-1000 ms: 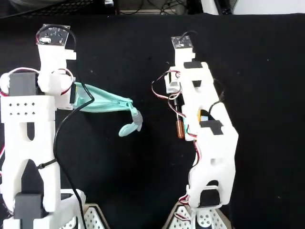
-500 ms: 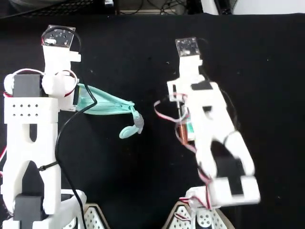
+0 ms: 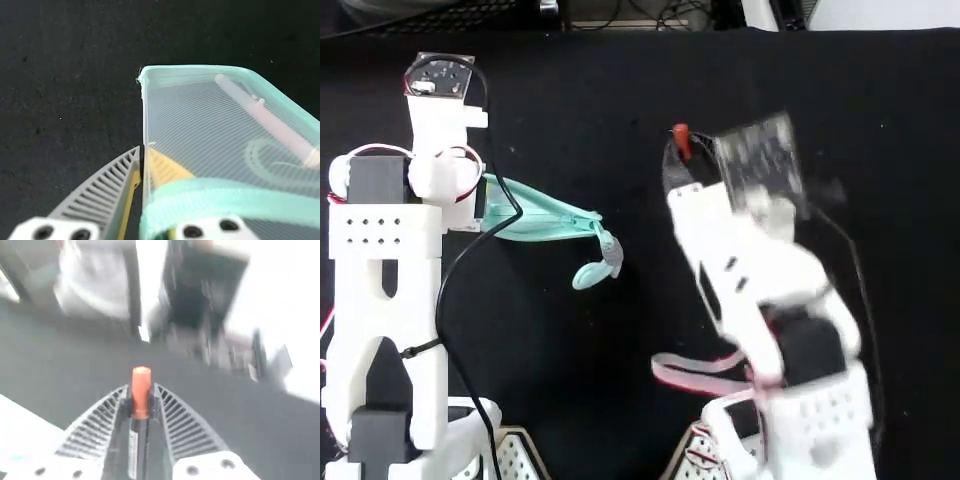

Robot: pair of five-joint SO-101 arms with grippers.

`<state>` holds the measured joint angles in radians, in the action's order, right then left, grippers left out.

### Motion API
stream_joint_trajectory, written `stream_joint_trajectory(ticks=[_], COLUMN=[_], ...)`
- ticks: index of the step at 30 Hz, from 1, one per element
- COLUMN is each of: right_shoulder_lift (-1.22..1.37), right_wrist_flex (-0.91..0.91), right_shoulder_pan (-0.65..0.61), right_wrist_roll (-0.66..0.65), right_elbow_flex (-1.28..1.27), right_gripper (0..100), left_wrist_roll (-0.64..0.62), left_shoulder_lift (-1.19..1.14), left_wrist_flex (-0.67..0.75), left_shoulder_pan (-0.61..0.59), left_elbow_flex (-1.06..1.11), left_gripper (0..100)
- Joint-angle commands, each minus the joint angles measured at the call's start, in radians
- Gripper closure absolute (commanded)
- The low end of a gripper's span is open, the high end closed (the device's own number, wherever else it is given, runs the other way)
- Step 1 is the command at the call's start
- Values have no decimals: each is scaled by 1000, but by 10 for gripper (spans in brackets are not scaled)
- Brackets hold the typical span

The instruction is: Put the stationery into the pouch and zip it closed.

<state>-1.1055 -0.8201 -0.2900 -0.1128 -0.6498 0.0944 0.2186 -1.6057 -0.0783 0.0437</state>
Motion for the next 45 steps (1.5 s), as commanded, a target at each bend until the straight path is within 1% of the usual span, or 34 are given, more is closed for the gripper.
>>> stream_joint_trajectory(ticks=[1,3,8,10,13,15,17,20,24,26,28,31,33,39,42,45], right_shoulder_lift=[-99,-105,-105,-105,-97,-84,-81,-73,-73,-71,-71,-71,-71,-48,53,214], right_wrist_flex=[104,163,181,215,327,362,301,60,-206,-236,-175,-37,21,83,101,100], right_shoulder_pan=[-114,-158,-259,-295,-315,-302,-232,-140,-100,-89,-61,-63,-71,-74,-74,-74], right_wrist_roll=[-6,-6,-6,-3,2,-5,0,3,0,-5,-5,2,3,-5,-6,-6], right_elbow_flex=[25,25,25,28,21,12,4,-28,-128,-217,-346,-535,-605,-708,-711,-656], right_gripper=[986,986,986,986,986,986,986,986,986,986,986,986,986,986,985,983], left_wrist_roll=[-9,-9,-9,-9,-9,-9,-9,-9,-9,-9,-9,-9,-9,-9,-9,-9], left_shoulder_lift=[-21,-23,-14,-21,-21,-15,-15,-23,-20,-23,-23,-23,-23,-23,-23,-23], left_wrist_flex=[17,21,20,23,20,23,18,17,17,18,21,20,20,20,20,20], left_shoulder_pan=[35,33,35,30,35,36,33,27,35,35,35,35,35,33,33,31], left_elbow_flex=[64,58,56,64,58,56,62,65,65,62,64,64,64,59,58,58], left_gripper=[970,970,970,970,970,970,970,970,970,970,970,970,970,970,970,970])
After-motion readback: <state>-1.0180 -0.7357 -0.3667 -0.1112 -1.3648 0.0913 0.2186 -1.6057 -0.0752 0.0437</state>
